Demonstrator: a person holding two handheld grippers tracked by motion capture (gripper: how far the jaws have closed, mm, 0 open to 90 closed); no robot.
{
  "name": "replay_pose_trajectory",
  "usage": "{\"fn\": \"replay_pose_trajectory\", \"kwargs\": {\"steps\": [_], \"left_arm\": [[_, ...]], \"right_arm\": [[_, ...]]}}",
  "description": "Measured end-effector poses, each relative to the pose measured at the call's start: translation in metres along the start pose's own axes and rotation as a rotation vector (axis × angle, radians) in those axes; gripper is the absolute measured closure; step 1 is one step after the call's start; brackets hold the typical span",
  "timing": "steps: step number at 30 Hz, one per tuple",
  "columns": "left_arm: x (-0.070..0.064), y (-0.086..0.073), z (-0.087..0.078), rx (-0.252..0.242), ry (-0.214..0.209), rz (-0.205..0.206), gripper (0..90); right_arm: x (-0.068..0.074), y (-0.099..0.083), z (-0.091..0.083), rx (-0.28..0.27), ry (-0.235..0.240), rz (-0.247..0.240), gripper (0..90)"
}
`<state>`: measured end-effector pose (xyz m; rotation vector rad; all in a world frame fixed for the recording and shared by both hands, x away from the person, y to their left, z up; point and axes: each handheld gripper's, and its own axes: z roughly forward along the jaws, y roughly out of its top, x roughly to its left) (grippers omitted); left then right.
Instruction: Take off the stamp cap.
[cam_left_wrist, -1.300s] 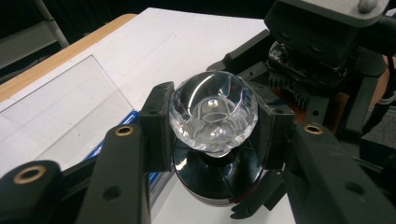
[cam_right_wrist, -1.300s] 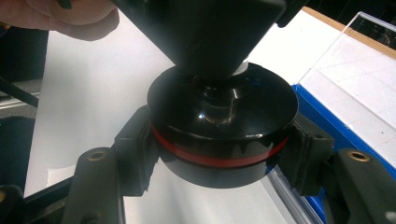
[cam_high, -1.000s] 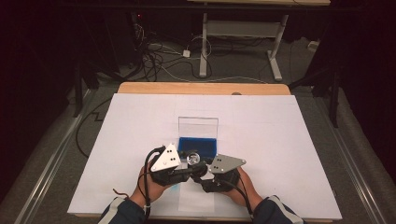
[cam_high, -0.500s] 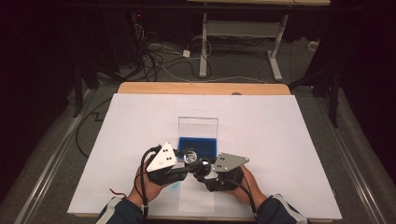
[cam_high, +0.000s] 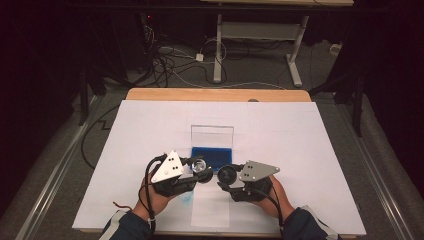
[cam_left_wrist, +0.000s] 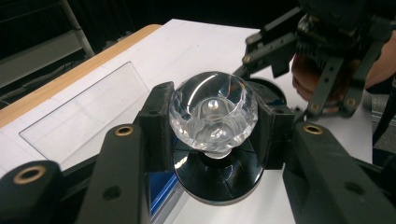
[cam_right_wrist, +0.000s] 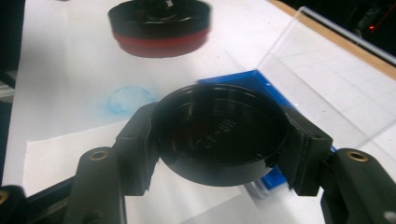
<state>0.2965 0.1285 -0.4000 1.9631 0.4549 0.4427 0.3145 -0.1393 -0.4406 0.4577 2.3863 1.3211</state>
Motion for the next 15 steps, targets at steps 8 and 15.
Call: {"fn": "replay_pose_trajectory", "kwargs": {"steps": [8,15], "left_arm": [[0.003,-0.002,0.000,0.009,0.008,-0.001,54.2],[0.004,-0.003,0.000,0.011,0.014,-0.002,54.2]], "right_arm": [[-0.007,-0.001,-0.017,-0.007,-0.035,-0.005,37.9],[-0.008,-0.001,-0.031,-0.018,-0.051,-0.010,37.9]]}}
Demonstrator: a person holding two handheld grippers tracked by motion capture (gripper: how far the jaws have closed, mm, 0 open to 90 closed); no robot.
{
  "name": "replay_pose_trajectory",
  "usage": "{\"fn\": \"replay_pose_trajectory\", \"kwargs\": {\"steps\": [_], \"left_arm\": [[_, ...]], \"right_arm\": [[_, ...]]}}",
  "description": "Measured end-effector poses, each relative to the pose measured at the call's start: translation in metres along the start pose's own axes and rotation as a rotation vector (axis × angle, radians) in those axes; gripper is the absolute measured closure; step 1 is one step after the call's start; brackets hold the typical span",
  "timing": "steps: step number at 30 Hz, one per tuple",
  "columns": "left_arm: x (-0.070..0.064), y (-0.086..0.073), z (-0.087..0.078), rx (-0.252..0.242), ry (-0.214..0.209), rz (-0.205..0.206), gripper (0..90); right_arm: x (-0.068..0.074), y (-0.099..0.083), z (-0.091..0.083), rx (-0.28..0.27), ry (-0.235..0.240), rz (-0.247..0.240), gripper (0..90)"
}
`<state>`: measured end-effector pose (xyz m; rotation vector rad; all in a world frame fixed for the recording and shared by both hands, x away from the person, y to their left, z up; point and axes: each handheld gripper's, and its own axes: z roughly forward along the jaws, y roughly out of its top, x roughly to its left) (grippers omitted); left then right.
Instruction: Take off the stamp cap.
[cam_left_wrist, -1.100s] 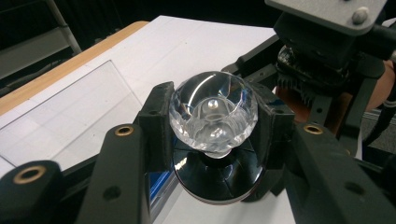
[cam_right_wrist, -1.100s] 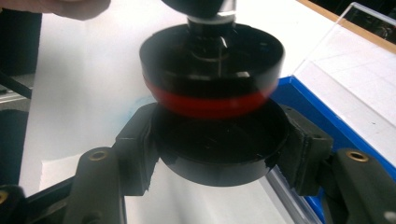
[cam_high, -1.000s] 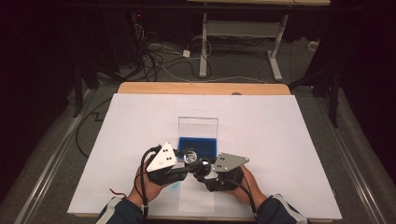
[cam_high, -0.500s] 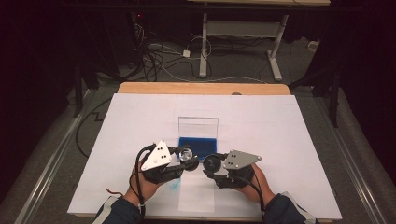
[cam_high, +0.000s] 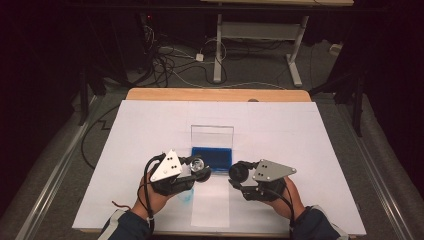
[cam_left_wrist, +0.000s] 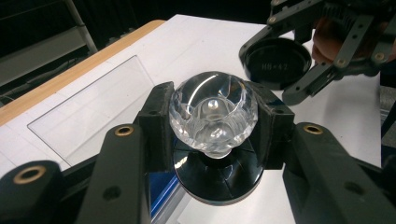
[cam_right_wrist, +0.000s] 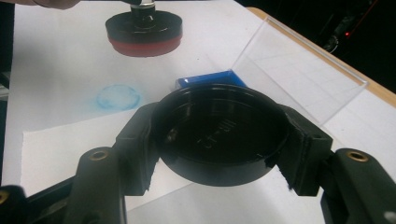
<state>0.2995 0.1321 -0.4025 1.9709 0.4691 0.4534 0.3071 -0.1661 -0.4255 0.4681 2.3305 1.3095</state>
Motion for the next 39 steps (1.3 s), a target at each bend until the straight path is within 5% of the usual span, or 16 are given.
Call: {"fn": "replay_pose_trajectory", "kwargs": {"steps": [15,39], "left_arm": [[0.010,0.001,0.001,-0.008,0.016,-0.017,54.2],[0.039,0.014,0.041,0.025,-0.013,-0.019,54.2]], "right_arm": [[-0.009,-0.009,-0.031,-0.016,-0.044,0.024,37.9],[-0.011,-0.041,-0.078,0.005,-0.118,0.094,38.0]]}}
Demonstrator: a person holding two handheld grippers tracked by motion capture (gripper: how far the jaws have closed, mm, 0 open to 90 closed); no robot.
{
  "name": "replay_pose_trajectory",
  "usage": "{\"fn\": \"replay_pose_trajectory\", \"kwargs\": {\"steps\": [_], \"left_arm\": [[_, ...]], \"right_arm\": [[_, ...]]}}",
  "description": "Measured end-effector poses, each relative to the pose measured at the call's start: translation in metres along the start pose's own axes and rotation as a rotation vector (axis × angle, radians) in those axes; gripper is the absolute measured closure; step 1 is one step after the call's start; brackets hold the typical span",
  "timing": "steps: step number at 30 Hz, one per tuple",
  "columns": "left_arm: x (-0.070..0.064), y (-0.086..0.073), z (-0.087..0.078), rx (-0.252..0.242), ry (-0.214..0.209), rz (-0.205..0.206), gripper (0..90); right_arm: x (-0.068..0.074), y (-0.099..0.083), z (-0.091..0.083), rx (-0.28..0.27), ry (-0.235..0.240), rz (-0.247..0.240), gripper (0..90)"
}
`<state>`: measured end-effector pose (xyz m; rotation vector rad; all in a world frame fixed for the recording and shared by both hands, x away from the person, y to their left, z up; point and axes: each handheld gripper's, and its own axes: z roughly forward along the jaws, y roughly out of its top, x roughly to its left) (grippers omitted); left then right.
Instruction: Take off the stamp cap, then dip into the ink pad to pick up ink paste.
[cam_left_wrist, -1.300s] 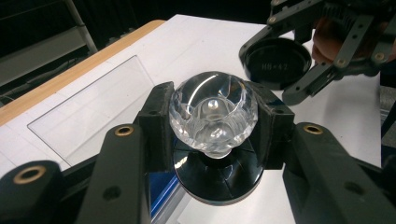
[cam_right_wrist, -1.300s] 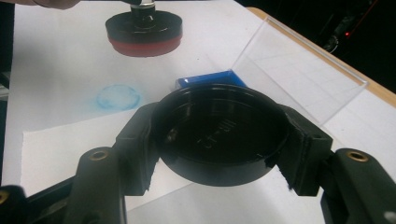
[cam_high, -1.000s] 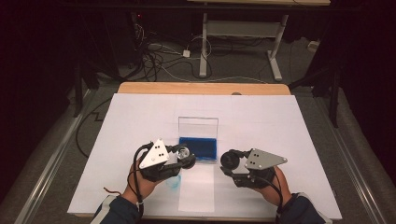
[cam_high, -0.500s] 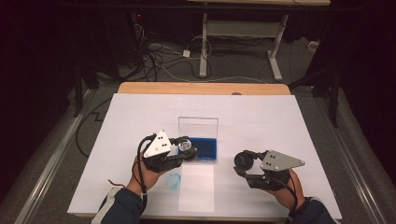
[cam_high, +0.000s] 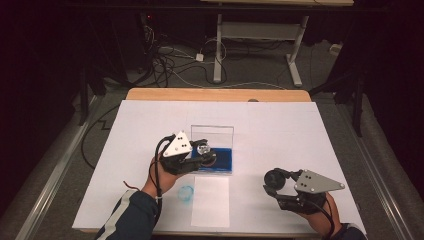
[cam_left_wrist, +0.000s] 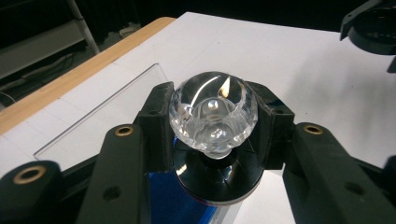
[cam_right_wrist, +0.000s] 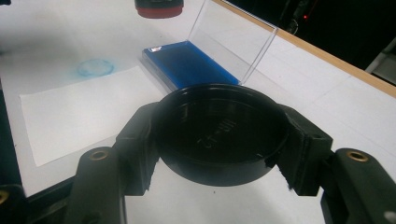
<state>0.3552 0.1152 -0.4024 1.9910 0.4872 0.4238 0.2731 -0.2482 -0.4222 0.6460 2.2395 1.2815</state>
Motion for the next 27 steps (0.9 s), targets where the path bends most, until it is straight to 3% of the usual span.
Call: {"fn": "replay_pose_trajectory", "kwargs": {"steps": [10,18,27], "left_arm": [[0.011,-0.004,0.026,0.055,-0.009,-0.006,54.2],[0.019,-0.010,0.046,0.117,-0.002,0.004,54.1],[0.022,-0.013,0.056,0.151,-0.004,-0.004,54.2]], "right_arm": [[-0.002,-0.009,-0.012,0.001,-0.012,0.014,37.9],[-0.001,-0.009,-0.010,-0.001,0.007,0.000,37.9],[0.003,-0.008,-0.006,0.010,0.035,-0.011,37.9]]}}
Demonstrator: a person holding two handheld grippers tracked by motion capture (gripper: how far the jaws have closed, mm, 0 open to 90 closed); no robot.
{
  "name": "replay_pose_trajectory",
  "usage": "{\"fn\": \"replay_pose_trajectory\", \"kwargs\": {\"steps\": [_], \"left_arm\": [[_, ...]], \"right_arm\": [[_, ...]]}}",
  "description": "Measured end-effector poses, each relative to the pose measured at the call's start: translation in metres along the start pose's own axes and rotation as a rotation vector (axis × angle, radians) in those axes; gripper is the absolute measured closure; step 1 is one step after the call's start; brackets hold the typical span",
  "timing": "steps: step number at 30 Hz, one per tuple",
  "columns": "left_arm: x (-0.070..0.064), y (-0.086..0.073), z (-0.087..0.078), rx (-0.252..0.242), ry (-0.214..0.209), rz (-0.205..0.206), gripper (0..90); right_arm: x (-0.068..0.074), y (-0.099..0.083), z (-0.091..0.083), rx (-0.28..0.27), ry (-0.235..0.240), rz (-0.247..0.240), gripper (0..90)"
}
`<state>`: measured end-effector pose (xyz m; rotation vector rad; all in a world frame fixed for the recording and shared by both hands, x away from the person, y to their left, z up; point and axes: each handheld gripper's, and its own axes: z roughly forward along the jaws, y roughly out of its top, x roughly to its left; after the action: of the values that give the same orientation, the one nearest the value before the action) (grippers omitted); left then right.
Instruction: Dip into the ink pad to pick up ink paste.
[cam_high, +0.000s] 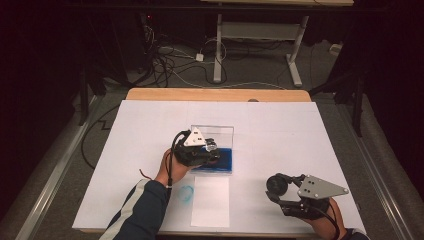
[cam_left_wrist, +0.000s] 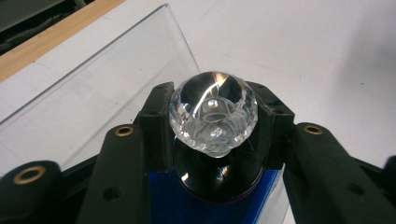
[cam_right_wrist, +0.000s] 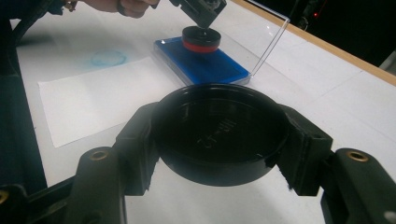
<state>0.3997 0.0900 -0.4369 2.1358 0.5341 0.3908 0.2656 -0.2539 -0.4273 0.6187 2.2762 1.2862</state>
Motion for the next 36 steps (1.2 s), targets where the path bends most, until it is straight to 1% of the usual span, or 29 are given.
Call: {"fn": "replay_pose_trajectory", "kwargs": {"steps": [3,8,11,14,19,22,27,36], "left_arm": [[-0.001,0.000,0.003,0.018,0.003,0.012,54.2],[0.000,-0.001,0.008,0.037,0.011,0.016,54.2],[0.000,-0.002,0.012,0.058,0.014,0.020,54.2],[0.000,-0.004,0.014,0.049,0.020,0.006,54.1],[0.001,-0.006,0.017,0.062,0.024,0.005,54.1],[0.002,-0.007,0.017,0.051,0.019,-0.008,54.2],[0.002,-0.009,0.017,0.040,0.015,-0.010,54.2],[0.001,-0.009,0.018,0.046,0.022,-0.008,54.2]], "right_arm": [[0.000,0.000,0.000,0.000,0.001,0.002,37.9],[0.000,0.000,-0.001,-0.003,0.005,-0.003,37.9],[0.001,0.000,-0.001,-0.003,0.010,-0.005,37.9],[0.001,-0.001,-0.001,-0.003,0.012,-0.006,37.9],[0.002,-0.001,0.000,0.003,0.022,-0.011,37.9],[0.002,-0.001,0.000,0.008,0.025,-0.013,37.9],[0.002,-0.001,0.001,0.013,0.027,-0.010,37.9],[0.004,-0.001,0.002,0.024,0.040,-0.018,37.8]]}}
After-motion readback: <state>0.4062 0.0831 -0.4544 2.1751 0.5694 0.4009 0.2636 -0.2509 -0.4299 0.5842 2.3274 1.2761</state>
